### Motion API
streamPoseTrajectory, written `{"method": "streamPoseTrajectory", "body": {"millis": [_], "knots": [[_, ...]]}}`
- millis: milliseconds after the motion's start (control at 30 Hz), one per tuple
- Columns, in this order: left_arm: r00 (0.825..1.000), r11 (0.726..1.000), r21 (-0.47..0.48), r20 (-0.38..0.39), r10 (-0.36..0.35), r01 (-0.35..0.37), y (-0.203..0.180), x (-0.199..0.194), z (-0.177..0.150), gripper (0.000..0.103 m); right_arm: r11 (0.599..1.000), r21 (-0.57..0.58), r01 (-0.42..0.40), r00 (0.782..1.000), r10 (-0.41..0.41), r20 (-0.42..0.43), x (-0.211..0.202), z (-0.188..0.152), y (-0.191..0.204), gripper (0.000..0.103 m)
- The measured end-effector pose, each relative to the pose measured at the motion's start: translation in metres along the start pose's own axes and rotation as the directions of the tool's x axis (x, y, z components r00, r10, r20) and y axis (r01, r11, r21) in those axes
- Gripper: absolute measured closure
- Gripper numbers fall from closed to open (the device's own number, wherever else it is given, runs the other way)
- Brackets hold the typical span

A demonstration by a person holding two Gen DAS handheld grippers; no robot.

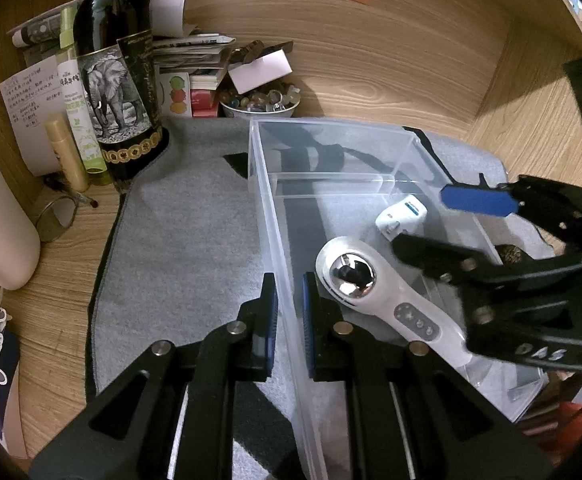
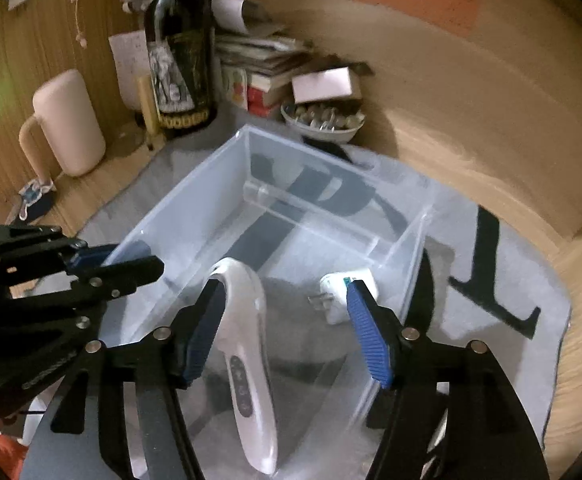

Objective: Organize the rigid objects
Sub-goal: 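Lift the facial device, lower it into the box, open right gripper, then grasp the silver knurled cap with the right gripper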

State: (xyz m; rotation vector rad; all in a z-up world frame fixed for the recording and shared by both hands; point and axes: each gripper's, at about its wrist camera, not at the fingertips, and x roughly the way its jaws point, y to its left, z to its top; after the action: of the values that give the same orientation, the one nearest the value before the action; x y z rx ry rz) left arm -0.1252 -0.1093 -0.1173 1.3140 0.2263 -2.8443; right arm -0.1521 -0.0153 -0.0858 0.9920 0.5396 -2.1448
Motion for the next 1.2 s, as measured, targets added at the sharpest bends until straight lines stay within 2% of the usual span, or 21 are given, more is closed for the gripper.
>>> {"method": "streamPoseTrajectory", "body": {"millis": [133,267,367,533,700,867,967,1067,1133,1200], "knots": [[1.0,1.0,0.0,-0.003,-0.002,0.002,0.001,0.0,0.0,0.092,0.999,0.028,0.017,0.998,-0.018,0.052,-0.017,0.0,-0.007,0.037],[1.0,1.0,0.003,-0.004,-0.003,0.003,0.0,0.0,0.0,0.092,0.994,0.1,0.05,0.989,-0.063,0.134,-0.043,-0.006,-0.025,0.028],[1.0,1.0,0.004,-0.003,-0.003,0.003,0.001,0.0,0.0,0.092,0.983,0.158,0.09,0.98,-0.116,0.164,-0.061,-0.014,-0.045,0.024],[1.0,1.0,0.005,-0.005,-0.004,0.004,0.002,-0.001,-0.001,0.092,0.942,0.261,0.213,0.954,-0.258,0.151,-0.085,-0.035,-0.085,0.023],[1.0,1.0,0.005,-0.006,-0.005,0.005,0.002,-0.001,-0.002,0.092,0.881,0.365,0.3,0.933,-0.35,0.079,-0.093,-0.063,-0.125,0.023],[1.0,1.0,0.007,-0.009,-0.001,0.001,0.003,-0.001,-0.003,0.092,0.84,0.445,0.311,0.939,-0.344,-0.007,-0.079,-0.094,-0.147,0.023],[1.0,1.0,0.008,-0.012,0.005,-0.005,0.002,-0.001,-0.003,0.092,0.834,0.448,0.321,0.94,-0.337,-0.048,-0.066,-0.107,-0.151,0.023],[1.0,1.0,0.011,-0.016,0.012,-0.011,0.001,0.0,-0.004,0.092,0.838,0.458,0.297,0.953,-0.291,-0.087,-0.05,-0.12,-0.154,0.024],[1.0,1.0,0.011,-0.017,0.015,-0.015,0.001,0.0,-0.003,0.092,0.842,0.458,0.287,0.957,-0.27,-0.104,-0.042,-0.125,-0.153,0.027],[1.0,1.0,0.01,-0.018,0.016,-0.016,0.001,0.0,-0.003,0.092,0.846,0.455,0.276,0.961,-0.248,-0.122,-0.033,-0.127,-0.154,0.036]]}}
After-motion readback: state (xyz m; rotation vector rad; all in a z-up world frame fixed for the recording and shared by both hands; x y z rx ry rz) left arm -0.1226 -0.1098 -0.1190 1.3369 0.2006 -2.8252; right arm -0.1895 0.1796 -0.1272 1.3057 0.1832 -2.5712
